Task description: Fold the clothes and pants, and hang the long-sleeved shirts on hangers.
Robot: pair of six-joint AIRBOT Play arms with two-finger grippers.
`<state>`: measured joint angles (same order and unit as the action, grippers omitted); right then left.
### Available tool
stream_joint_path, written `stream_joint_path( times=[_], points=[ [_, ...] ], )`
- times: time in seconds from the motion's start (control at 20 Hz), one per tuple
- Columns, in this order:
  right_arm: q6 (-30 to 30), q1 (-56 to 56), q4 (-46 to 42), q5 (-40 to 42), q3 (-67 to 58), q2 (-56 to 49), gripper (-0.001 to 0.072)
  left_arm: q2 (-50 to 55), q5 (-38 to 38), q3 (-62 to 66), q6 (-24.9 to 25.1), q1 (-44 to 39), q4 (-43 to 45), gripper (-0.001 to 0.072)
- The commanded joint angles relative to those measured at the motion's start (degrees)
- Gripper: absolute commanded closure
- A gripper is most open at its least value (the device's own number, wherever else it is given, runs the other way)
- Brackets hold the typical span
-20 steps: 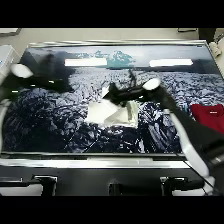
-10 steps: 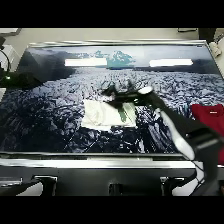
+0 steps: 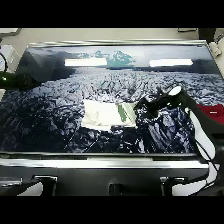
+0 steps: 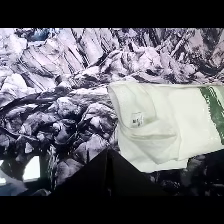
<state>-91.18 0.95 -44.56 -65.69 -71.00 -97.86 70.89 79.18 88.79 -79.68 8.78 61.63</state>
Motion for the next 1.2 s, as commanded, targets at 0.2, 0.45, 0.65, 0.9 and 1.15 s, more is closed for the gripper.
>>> stream_joint_path(
  times=[0.2,0.45,0.65,0.9,1.15],
  points=[
    [14.73,3.23,18.51,-3.1,0.44,-3.93,0.0675,-0.04,0.92,-0.02,-0.46,0.02,-0.15,0.0687],
    [11.02,-5.77,17.16,-7.54,-11.47,4.9,0.0677,-0.04,0.87,-0.02,-0.39,0.0,-0.15,0.0686],
    [-0.52,-18.97,8.11,-8.94,-22.38,10.23,0.0677,-0.04,0.9,-0.02,-0.17,0.0,-0.13,0.0686],
    [-5.55,-37.35,6.4,-9.18,-26.91,11.56,0.0677,-0.04,0.96,-0.02,-0.22,0.0,-0.13,0.0686],
    [-6.36,-52.7,2.69,-8.04,-26.88,11.54,0.0677,-0.04,0.96,-0.02,-0.48,-0.07,-0.15,0.0686]
  ],
)
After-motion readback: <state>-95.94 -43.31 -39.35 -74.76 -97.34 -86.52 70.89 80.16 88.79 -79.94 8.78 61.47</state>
